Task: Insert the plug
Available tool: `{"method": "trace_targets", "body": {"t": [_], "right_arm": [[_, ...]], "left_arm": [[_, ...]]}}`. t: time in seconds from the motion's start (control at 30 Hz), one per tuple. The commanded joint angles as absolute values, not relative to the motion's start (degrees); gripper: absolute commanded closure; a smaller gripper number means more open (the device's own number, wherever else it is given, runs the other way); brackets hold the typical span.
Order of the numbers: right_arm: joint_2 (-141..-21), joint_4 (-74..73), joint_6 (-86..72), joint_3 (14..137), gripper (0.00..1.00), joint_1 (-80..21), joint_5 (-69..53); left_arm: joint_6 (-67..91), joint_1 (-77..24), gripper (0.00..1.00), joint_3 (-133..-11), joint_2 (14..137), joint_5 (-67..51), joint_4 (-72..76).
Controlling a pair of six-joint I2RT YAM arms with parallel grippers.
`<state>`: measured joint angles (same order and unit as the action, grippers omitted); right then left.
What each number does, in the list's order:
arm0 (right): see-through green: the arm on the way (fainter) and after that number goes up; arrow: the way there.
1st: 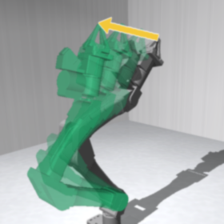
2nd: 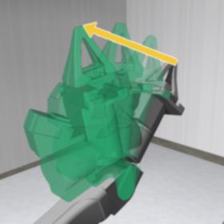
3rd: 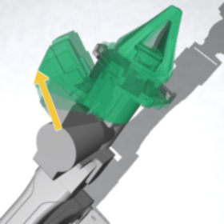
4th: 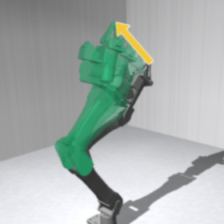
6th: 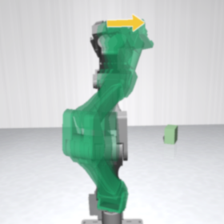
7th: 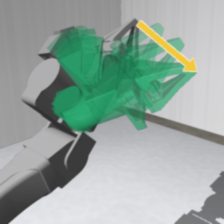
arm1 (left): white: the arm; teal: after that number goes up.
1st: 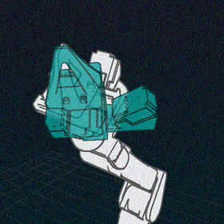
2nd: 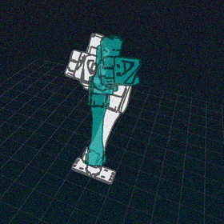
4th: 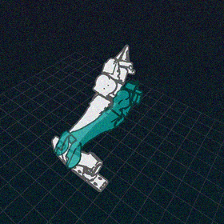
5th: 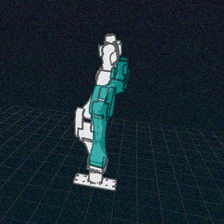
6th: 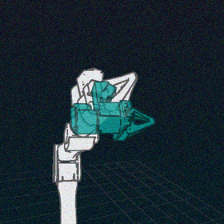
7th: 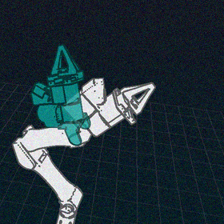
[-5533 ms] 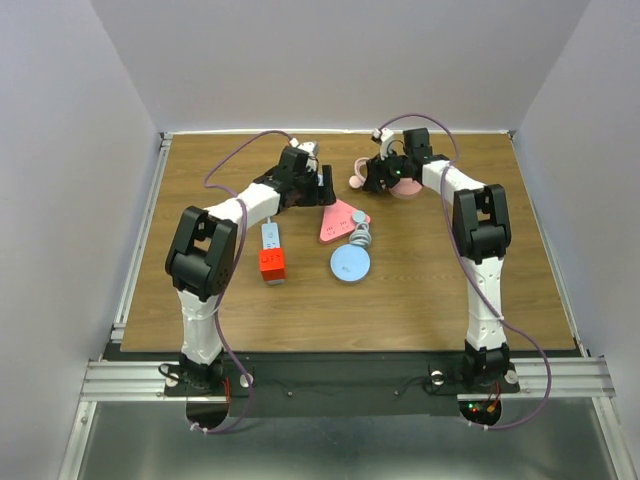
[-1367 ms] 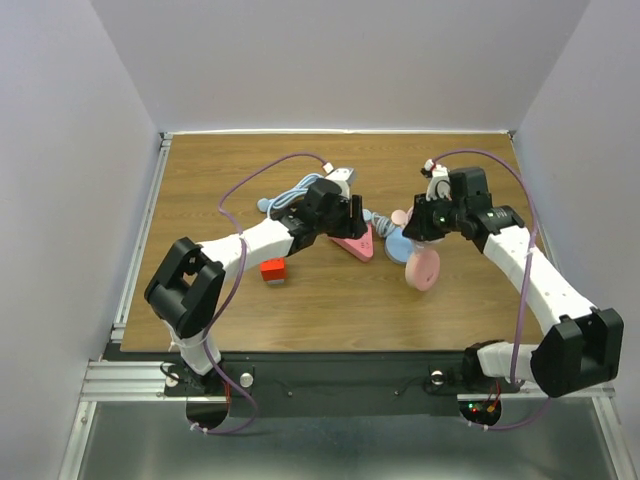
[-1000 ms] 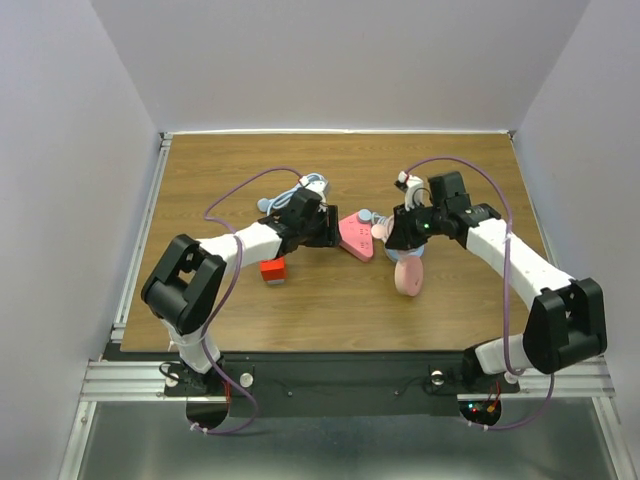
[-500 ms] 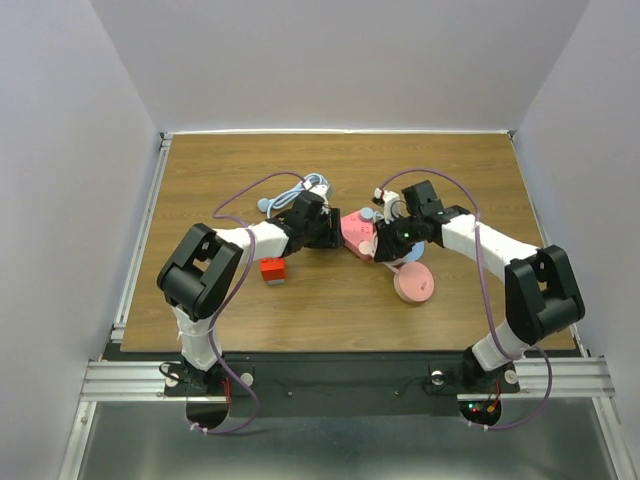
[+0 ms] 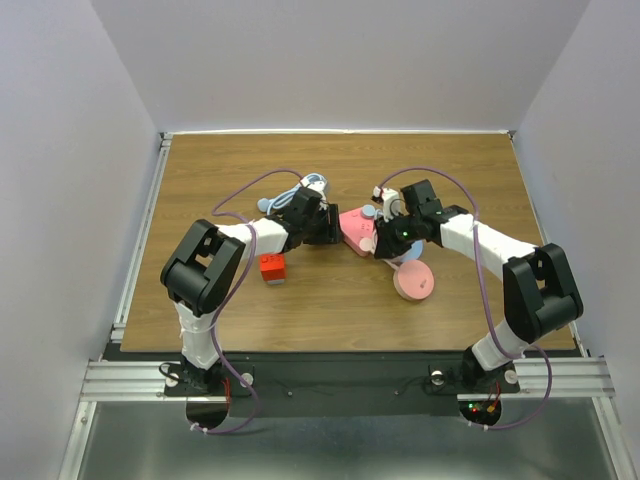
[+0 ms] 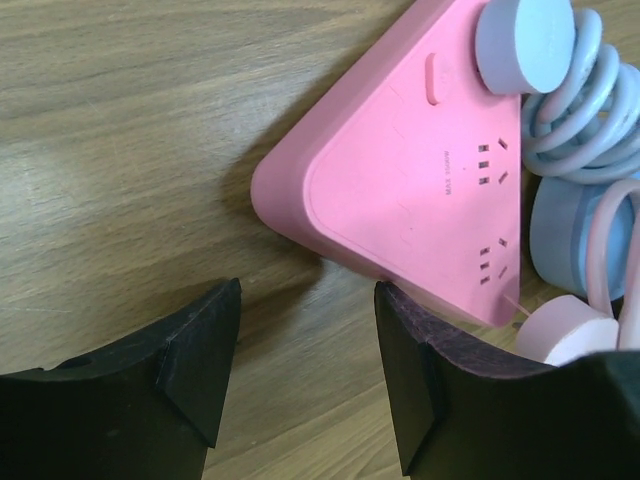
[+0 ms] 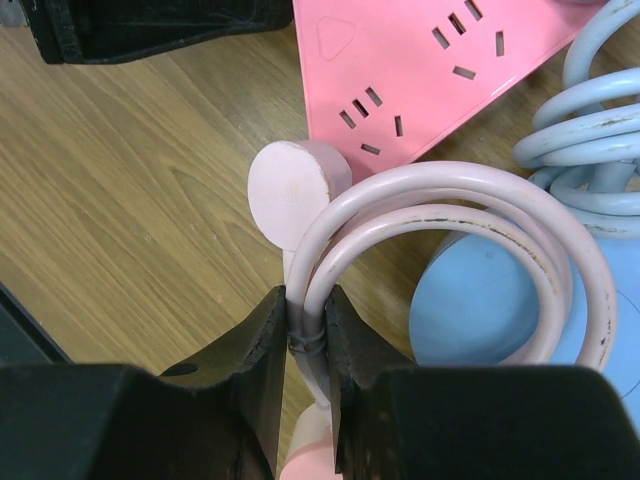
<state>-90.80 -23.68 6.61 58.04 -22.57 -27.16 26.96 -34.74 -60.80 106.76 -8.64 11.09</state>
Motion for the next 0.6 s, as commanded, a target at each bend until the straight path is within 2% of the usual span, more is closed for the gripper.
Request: {"method": "trace_targets", "body": {"t": [0.0, 0.4, 0.57], "right_arm": [[-90.70, -19.16, 9.14, 62.05, 1.00, -22.24, -28.74], [-92.72, -18.63, 11.43, 64.95, 1.00, -19.34, -31.82], [-89.56, -18.81, 10.90, 64.42, 1.00, -19.34, -33.57]], "left_arm": [[29.08, -34.45, 0.34, -61.00, 102.40, -12.82, 14.85], [33.31, -34.45, 0.32, -63.45, 105.73, -17.84, 18.55], [34.01, -34.45, 0.31, -64.42, 108.28, -17.14, 17.58]]}}
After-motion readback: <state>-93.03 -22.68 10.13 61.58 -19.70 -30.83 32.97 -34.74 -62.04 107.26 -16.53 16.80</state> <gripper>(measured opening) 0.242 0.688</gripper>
